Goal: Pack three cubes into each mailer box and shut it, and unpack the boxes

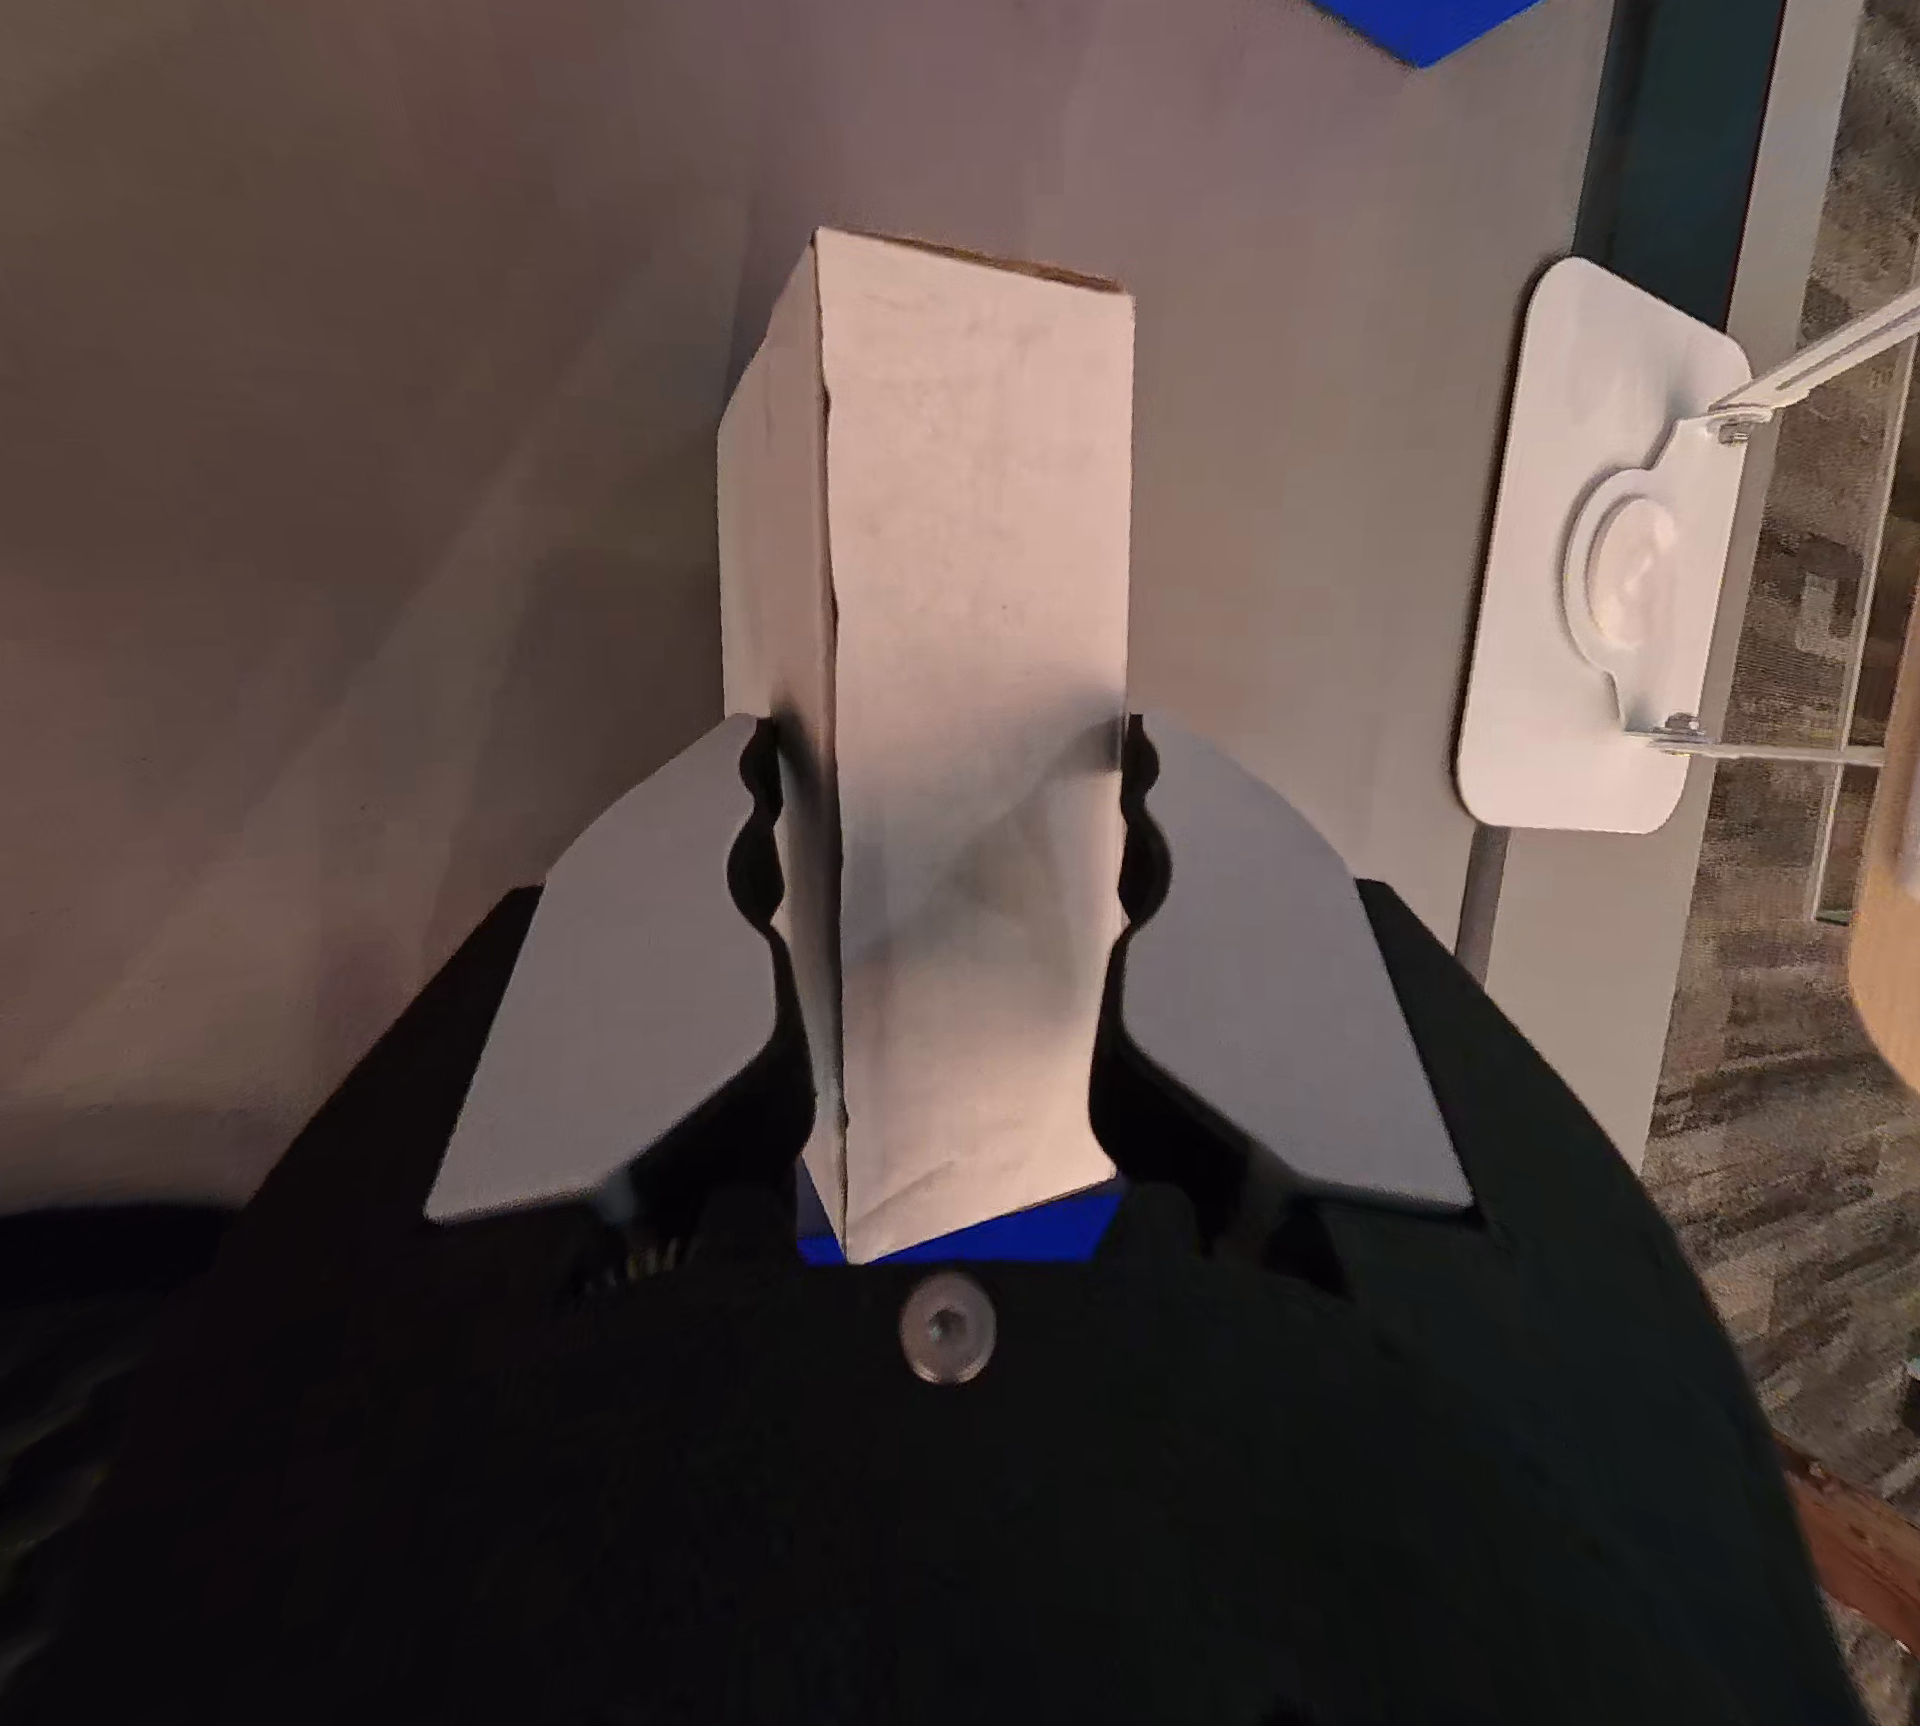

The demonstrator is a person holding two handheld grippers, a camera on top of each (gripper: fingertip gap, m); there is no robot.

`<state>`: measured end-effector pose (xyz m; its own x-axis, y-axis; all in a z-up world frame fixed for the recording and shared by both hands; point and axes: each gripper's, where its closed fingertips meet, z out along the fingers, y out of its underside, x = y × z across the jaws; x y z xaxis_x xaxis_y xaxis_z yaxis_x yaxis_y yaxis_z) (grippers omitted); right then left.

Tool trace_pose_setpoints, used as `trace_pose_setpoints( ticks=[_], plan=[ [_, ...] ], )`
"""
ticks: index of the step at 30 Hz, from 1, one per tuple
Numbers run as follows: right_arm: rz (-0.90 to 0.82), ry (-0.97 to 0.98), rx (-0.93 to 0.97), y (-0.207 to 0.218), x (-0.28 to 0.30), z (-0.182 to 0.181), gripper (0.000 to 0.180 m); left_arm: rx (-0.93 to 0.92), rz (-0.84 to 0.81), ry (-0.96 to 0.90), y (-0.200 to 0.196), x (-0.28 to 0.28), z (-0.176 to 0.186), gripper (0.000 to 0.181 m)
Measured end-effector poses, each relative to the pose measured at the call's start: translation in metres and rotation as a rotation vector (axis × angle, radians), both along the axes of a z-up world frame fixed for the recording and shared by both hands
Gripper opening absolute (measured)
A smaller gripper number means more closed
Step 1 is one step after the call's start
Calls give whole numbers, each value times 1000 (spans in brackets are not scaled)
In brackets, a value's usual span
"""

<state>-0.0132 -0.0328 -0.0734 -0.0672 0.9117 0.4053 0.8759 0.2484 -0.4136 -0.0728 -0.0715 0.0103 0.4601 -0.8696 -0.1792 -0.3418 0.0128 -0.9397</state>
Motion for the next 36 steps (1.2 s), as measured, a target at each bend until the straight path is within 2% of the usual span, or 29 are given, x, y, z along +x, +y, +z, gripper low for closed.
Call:
trace_pose_setpoints(
  ticks=[3, 5, 8, 12, 14, 18, 21, 25, 30, 36],
  plan=[
    [15, 24, -4, -1, 1, 0, 64, -93, 78, -87, 7, 15, -21, 112],
    [22, 38, -6, -1, 1, 0, 64, -83, 143, -41, 19, 17, -48, 122],
    [32, 58, -7, -2, 0, 0, 64, -114, 150, -8, 28, 21, -75, 123],
    [50, 74, -2, -2, -1, 0, 64, -195, 42, -153, 26, 37, -83, 116],
    [72, 95, 0, -2, -3, 1, 64, -197, 14, -139, 29, 40, -90, 113],
    [127, 134, 11, -5, -11, 1, 64, -85, -1, -107, 37, 41, -88, 111],
    [143, 128, 23, -6, -15, 1, 65, -95, -28, -65, 36, 46, -98, 114],
    [167, 119, 49, -8, -18, 0, 65, -98, -15, -88, 38, 41, -95, 96],
    [216, 129, 77, -12, -22, 1, 65, -101, -32, -79, 36, 41, -97, 105],
    [202, 113, 81, -14, -22, 3, 64, -129, -26, -78, 36, 40, -99, 98]
  ],
)
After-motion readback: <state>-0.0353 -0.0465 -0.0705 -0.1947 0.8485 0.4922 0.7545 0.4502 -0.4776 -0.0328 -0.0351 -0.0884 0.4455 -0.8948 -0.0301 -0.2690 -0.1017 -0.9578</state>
